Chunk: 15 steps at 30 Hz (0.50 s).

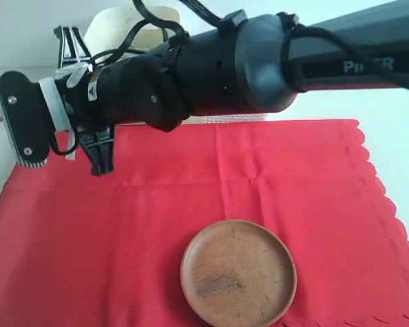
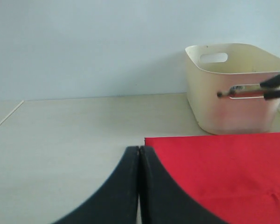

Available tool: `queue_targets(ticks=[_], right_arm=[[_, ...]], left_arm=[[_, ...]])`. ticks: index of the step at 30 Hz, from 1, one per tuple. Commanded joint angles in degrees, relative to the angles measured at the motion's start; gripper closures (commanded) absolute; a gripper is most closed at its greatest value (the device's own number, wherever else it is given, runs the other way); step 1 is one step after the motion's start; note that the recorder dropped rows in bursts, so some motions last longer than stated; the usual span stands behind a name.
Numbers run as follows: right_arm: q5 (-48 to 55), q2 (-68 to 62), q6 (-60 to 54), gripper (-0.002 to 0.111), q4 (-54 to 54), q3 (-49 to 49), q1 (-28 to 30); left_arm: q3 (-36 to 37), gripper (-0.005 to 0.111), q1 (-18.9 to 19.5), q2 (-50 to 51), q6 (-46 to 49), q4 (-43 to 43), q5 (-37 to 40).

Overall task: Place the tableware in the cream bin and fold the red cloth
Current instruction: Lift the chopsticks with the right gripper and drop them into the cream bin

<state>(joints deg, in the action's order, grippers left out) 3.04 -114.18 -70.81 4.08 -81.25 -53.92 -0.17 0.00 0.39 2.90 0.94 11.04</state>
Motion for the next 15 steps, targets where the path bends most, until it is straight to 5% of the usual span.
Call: queue_targets(ticks=[1, 9, 15], right_arm=[[-11.02, 0.40, 0.50, 0.108, 1.42, 0.17, 1.79], [-38.61, -3.36, 3.32, 0.108, 7.74, 0.17, 4.33], [-40.80, -9.25, 22.89, 0.108, 7.88, -8.49, 6.99]], left_arm=[[0.17, 0.106, 0.00, -0.39, -0.04, -0.31, 0.00], [0.17, 0.106, 0.00, -0.39, -0.04, -0.31, 0.00], [0.17, 0.106, 0.00, -0.39, -0.04, -0.31, 0.00]])
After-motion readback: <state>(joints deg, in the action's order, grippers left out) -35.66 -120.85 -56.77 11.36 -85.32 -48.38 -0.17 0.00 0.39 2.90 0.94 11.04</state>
